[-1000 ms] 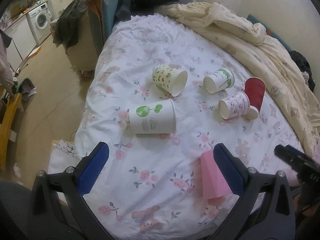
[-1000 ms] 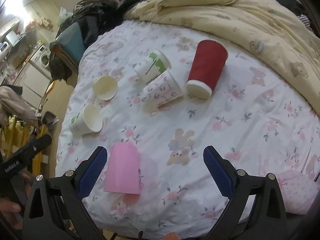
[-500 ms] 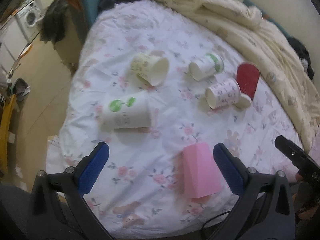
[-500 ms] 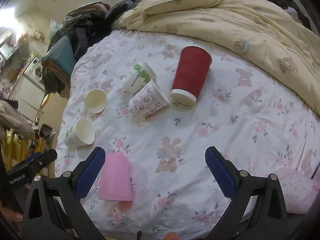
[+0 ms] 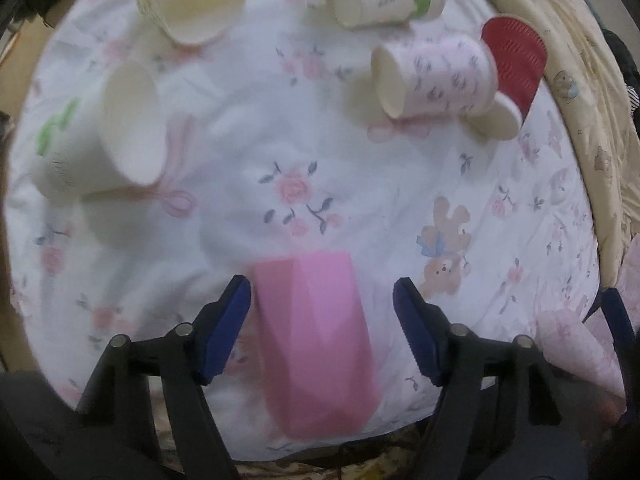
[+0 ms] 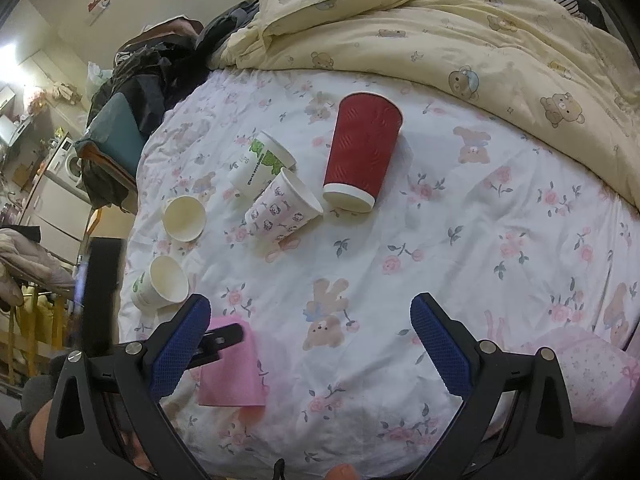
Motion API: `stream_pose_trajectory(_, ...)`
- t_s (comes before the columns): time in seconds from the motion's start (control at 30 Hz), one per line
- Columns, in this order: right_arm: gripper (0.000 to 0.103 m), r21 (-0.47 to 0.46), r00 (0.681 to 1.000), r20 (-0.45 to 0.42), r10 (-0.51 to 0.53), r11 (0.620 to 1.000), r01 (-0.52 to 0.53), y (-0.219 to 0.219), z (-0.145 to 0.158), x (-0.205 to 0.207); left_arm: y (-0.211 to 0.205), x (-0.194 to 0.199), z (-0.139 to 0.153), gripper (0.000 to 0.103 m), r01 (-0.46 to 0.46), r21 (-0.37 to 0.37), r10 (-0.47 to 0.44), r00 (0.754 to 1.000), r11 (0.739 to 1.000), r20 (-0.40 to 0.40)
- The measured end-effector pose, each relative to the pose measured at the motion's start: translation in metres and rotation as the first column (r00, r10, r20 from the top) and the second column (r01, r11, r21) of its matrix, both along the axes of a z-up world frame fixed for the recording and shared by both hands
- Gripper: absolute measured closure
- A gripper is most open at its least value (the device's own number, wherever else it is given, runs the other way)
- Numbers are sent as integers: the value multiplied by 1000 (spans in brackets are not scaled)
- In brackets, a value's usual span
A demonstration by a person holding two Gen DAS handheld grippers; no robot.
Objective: Flip cup upside down
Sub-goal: 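Grasp the pink cup with the left gripper while the right gripper releases it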
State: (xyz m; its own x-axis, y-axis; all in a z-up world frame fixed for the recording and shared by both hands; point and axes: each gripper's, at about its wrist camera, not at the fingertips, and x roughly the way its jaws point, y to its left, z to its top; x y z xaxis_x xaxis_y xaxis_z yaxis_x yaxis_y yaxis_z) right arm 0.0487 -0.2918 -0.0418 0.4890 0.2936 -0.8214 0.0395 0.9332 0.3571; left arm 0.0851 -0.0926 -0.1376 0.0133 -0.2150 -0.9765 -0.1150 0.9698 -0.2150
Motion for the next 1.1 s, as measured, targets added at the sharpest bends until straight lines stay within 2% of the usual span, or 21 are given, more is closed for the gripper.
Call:
stream_pose_trajectory(0.1,1,3,1000,7,4,1000,-4,1,2,0,-1,1,-8,40,-2,7,3,1000,1000,-27)
stream_pose_trajectory(0.17,1,5,1000,4,5,1000,-5,1,1,0,-2,0,-14,51,2,5,-2,999,1000,-54)
stream_pose_trajectory(0.33,1,-2,1000,3,12,1000,-12,4,2,0,5,-2,-18,52,-22,-27,20,998,999,-57)
stream_pose_trajectory(0.53,1,-5,1000,4,21,1000,-21,8,0,1,35,-8,28,52,-17,-33,19,998,999,66)
stream_pose_trajectory(0.67,1,-12,999,17,48,999,-48,18,2,-1,63,-14,72,52,3,-52,6,986,999,165)
stream_pose_trajectory(0.8,1,-29,995,29,95,995,-94,33,3,-4,84,-25,100,52,21,-63,-5,969,998,246)
stream_pose_trajectory(0.97,1,-34,991,18,136,990,-136,48,-1,-6,102,-35,112,52,20,-80,6,952,997,306)
stream_pose_trajectory(1.1,1,-52,988,11,157,986,-156,57,-5,-6,109,-42,98,52,5,-107,29,949,994,314)
